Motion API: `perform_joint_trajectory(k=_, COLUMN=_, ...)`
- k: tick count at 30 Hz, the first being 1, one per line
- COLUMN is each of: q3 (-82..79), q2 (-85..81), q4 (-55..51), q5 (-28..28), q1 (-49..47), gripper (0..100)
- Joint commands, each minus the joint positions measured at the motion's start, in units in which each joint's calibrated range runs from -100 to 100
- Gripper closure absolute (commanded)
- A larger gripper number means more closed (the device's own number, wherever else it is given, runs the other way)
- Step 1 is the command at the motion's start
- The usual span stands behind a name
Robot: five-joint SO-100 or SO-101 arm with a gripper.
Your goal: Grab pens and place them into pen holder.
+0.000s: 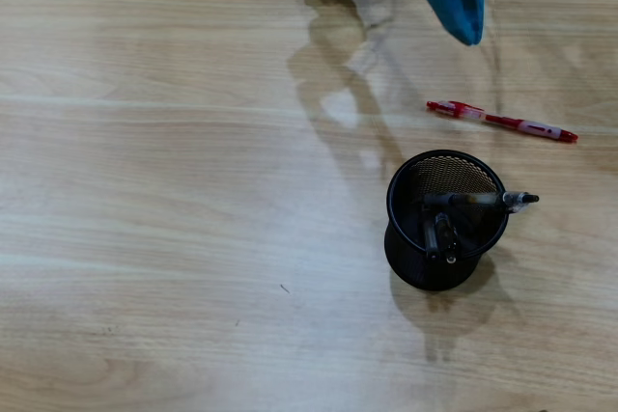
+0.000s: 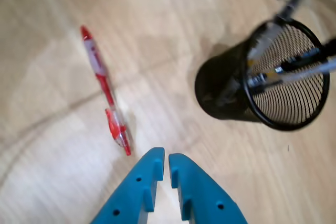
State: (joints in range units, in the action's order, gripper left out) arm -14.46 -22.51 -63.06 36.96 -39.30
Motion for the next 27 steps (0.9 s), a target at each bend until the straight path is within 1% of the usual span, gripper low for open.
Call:
perform_joint_trajectory(k=1, q3=0.6, q2=-0.8, q4=-0.9, q5=-1.8, q1=-3.4, gripper=98)
perform_joint_trajectory(k=6, q3=4.6, q2=9.6, q4=-0.2, q5=-1.0, q1=-6.0, gripper=98)
perform_joint_trajectory(k=9, q3=12.4, q2=19.8, q4=-2.7, q5=1.5, q1=-7.8, gripper=98)
perform_joint_trajectory(k=15, q3=23.6, q2=29.4, q4=-11.4, q5=1.5, q1=-9.3, gripper=98)
perform_joint_trajectory(k=19, q3=26.9, q2=33.9, q4=-12.2, q5=1.5, q1=-11.0, gripper=96)
perform_joint_trajectory(k=21, q3=27.9, q2=35.9, q4=-11.5, q5=1.5, q1=-12.0, gripper=92)
perform_joint_trajectory(k=22, q3=29.5, q2=38.1, q4=-11.4, q5=1.5, q1=-13.4, gripper=83)
perform_joint_trajectory(k=24, q3=31.5, q2=40.5, q4=-11.4, q5=1.5, q1=-14.4, gripper=73)
perform_joint_trajectory(k=25, q3=32.6, q2=41.8, q4=-11.5, q5=1.5, q1=-14.8, gripper=70)
perform_joint_trajectory(k=27, q3=34.7, q2=44.2, q4=-11.5, q5=1.5, q1=-15.2, gripper=69)
